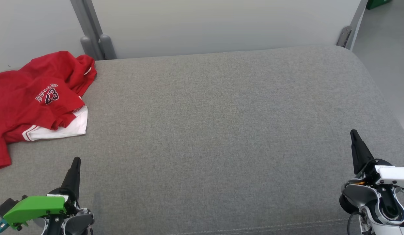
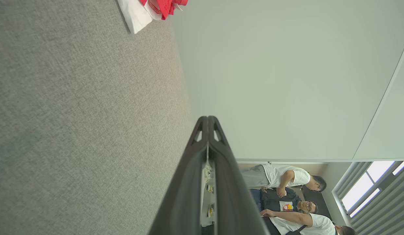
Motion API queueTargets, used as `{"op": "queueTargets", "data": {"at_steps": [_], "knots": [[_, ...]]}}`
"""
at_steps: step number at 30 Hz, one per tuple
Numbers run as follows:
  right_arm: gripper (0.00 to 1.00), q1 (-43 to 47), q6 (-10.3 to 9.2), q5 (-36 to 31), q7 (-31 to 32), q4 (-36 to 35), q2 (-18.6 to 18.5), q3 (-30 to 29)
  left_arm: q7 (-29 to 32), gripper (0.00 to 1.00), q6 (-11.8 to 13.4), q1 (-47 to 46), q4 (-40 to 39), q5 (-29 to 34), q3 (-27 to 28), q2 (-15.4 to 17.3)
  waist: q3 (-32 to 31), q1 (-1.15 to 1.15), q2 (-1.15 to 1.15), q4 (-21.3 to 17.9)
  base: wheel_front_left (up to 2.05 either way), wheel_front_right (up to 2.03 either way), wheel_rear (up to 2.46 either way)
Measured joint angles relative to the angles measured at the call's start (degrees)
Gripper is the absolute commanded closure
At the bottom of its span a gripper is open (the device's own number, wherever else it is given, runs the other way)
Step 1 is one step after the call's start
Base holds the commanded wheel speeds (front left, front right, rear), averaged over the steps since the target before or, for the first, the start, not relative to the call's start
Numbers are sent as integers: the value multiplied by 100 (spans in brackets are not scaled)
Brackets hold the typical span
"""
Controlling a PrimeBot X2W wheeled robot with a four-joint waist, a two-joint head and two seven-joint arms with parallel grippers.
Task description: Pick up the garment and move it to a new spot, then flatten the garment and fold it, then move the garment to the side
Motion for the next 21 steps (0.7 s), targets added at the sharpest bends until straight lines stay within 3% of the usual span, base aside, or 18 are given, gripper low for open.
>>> {"op": "queueTargets", "data": {"at_steps": [21], "knots": [[100, 0, 0, 0, 0, 0, 0, 0, 0, 100, 0, 0, 0, 0, 0, 0, 0, 0, 0, 0, 0, 0, 0]]}}
